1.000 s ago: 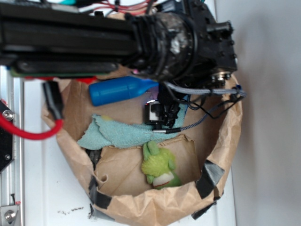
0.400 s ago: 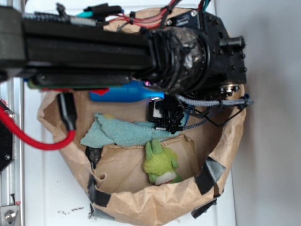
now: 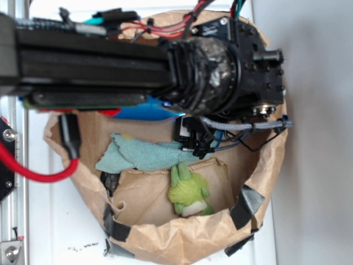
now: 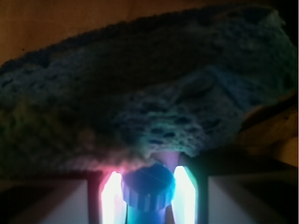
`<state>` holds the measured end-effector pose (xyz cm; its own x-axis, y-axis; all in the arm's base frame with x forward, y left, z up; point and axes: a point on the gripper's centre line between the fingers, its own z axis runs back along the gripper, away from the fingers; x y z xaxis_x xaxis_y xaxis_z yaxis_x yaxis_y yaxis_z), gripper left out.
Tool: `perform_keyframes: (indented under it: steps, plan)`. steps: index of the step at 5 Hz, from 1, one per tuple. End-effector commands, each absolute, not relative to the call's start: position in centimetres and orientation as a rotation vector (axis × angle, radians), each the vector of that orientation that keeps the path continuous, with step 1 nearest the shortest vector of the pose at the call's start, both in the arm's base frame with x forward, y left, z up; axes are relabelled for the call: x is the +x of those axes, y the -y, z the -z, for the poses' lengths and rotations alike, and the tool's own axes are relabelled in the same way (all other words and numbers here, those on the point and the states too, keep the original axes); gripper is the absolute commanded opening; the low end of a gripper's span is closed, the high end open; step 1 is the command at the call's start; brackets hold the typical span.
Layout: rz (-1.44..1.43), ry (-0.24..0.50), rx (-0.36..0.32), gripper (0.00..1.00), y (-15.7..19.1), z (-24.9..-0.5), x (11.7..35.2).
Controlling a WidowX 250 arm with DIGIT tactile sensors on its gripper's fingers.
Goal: Grab the blue bottle.
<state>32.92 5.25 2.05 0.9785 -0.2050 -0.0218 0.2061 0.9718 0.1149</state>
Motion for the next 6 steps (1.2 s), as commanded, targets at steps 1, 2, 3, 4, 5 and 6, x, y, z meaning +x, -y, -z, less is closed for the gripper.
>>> perform_keyframes:
  steps: [1,2,3,4,5,6]
  plan:
    - [0.145,0.163,0.099,0.0,-6.2,-9.0,30.2]
    - [0.081,0.181,0.085,0.0,-6.9,-13.9,29.7]
    - [0.07,0.227,0.028,0.0,-6.4,-18.8,28.7]
    - [0.091,0.263,-0.011,0.0,-5.6,-21.7,27.7]
    - [0.11,0.287,-0.027,0.0,-4.7,-23.1,26.9]
    - [0.121,0.251,0.007,0.0,-4.0,-23.1,27.1]
